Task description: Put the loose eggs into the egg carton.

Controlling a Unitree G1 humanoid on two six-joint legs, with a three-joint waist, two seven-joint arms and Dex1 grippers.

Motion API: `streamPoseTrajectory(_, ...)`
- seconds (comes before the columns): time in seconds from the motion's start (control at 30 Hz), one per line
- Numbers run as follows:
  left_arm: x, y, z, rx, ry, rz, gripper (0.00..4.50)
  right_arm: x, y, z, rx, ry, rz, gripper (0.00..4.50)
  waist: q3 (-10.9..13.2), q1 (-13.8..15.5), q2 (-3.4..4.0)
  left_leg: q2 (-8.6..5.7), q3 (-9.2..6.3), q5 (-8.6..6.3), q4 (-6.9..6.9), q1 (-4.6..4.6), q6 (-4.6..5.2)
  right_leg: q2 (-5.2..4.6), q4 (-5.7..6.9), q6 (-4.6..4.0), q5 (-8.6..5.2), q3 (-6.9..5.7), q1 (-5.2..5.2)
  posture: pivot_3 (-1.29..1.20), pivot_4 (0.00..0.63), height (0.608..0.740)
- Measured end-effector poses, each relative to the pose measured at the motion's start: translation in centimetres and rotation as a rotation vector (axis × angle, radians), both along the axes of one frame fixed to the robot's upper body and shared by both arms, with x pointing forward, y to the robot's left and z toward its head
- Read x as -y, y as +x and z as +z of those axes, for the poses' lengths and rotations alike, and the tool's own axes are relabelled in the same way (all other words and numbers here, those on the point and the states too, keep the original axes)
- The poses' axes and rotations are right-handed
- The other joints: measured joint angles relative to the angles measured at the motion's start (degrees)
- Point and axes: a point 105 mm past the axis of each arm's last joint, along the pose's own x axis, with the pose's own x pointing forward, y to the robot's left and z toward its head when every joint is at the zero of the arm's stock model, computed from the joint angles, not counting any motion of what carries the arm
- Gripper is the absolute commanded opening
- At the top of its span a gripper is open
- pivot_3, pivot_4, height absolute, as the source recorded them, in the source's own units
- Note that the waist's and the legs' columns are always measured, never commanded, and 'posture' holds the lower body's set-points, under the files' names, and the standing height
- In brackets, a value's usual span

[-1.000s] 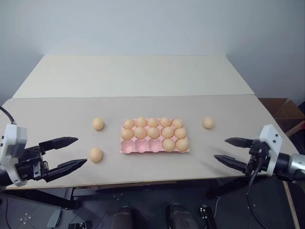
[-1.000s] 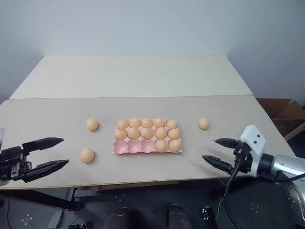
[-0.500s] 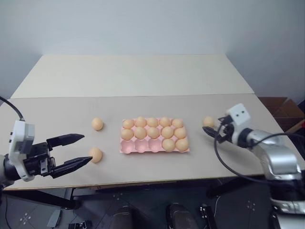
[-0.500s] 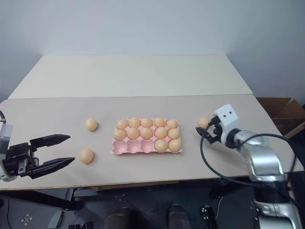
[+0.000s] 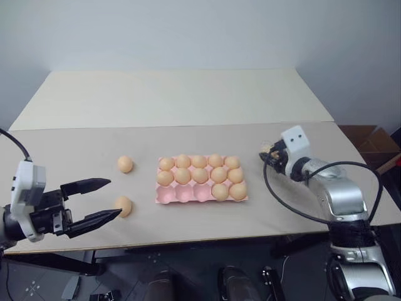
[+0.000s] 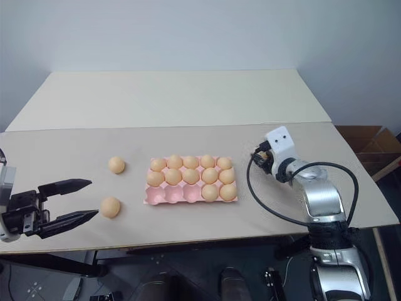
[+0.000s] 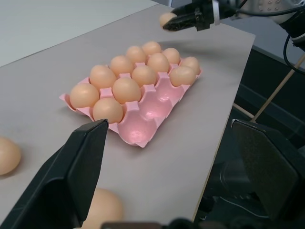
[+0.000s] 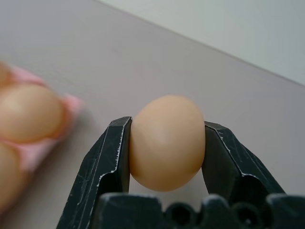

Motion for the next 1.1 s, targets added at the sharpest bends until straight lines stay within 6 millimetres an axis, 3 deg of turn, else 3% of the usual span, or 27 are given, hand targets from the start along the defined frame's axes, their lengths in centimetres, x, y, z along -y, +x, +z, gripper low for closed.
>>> streamPoseTrajectory(0.1, 0.2, -0.1, 0.1, 0.005, 0.005, -0.005, 4.5, -4.4, -2.8, 1.5, 0.024, 0.041, 0.171, 1.96, 0.0, 0.2, 0.0, 0.02, -0.03, 0.02, 0.0, 0.13, -0.03, 0.02, 0.01, -0.03, -0.01, -0.03, 0.11, 0.0, 0.15, 0.74)
streamPoseTrajectory(0.23, 0.3, -0.2, 0.1, 0.005, 0.007, -0.011, 4.5, -10.7, -7.2, -1.7, -0.112, 0.062, 0.397, 1.96, 0.0, 0.3, -0.03, -0.03, -0.03, 0.03, 0.01, 0.16, -0.05, -0.06, 0.0, -0.1, -0.06, -0.05, 0.16, 0.0, 0.15, 0.74)
streamPoseTrajectory(0.37, 0.3, -0.2, 0.1, 0.007, 0.008, -0.005, 4.5, -11.5, -7.1, -3.1, -0.152, 0.05, 0.369, 1.96, 0.0, 0.5, -0.08, -0.12, 0.03, 0.08, 0.06, 0.11, -0.1, -0.16, -0.11, -0.23, -0.12, -0.02, 0.19, 0.0, 0.15, 0.74)
streamPoseTrajectory(0.57, 0.3, -0.1, 0.1, 0.006, 0.01, -0.004, 4.5, -11.6, -7.0, -4.3, -0.18, 0.011, 0.348, 4.0, -0.1, 0.4, -0.11, -0.06, 0.0, 0.07, 0.04, 0.08, -0.11, -0.07, -0.06, -0.18, -0.1, -0.06, 0.12, 0.0, 0.15, 0.74)
streamPoseTrajectory(0.63, 0.3, -0.1, 0.2, 0.006, 0.01, -0.002, 4.5, -11.5, -6.8, -3.8, -0.167, 0.013, 0.346, 4.45, -0.1, 0.3, -0.11, -0.04, -0.02, 0.07, 0.04, 0.08, -0.11, -0.05, -0.01, -0.18, -0.1, -0.08, 0.1, 0.0, 0.15, 0.74)
streamPoseTrajectory(0.73, 0.4, -0.1, 0.3, 0.006, 0.007, -0.008, 4.5, -10.7, -6.4, -1.9, -0.118, 0.04, 0.334, 4.45, -0.1, 0.4, -0.1, -0.04, -0.03, 0.07, 0.04, 0.08, -0.11, -0.05, -0.01, -0.17, -0.09, -0.08, 0.1, 0.0, 0.15, 0.74)
streamPoseTrajectory(0.9, -0.5, -0.5, 0.5, 0.003, 0.022, 0.034, 4.5, -5.5, -7.4, 2.9, -0.007, 0.048, 0.34, 4.45, 0.0, 0.7, -0.1, -0.08, -0.03, 0.05, 0.03, 0.01, -0.09, -0.13, -0.21, -0.06, -0.07, -0.13, 0.16, 0.0, 0.15, 0.74)
streamPoseTrajectory(0.97, -0.8, -0.7, 0.5, 0.002, 0.025, 0.044, 4.5, -3.8, -8.1, 3.2, -0.018, 0.039, 0.358, 4.45, -0.1, 0.7, -0.11, -0.07, -0.04, 0.02, 0.02, 0.04, -0.06, -0.12, -0.23, -0.1, -0.13, -0.15, 0.22, 0.0, 0.15, 0.74)
streamPoseTrajectory(1.1, -3.0, -0.9, -0.2, -0.042, 0.028, 0.124, 4.5, 0.8, -9.6, 1.3, -0.117, -0.027, 0.391, 4.45, 0.0, 0.8, -0.11, -0.09, -0.03, 0.01, -0.03, 0.13, -0.04, -0.11, -0.24, -0.19, -0.29, -0.15, 0.27, 0.0, 0.15, 0.74)
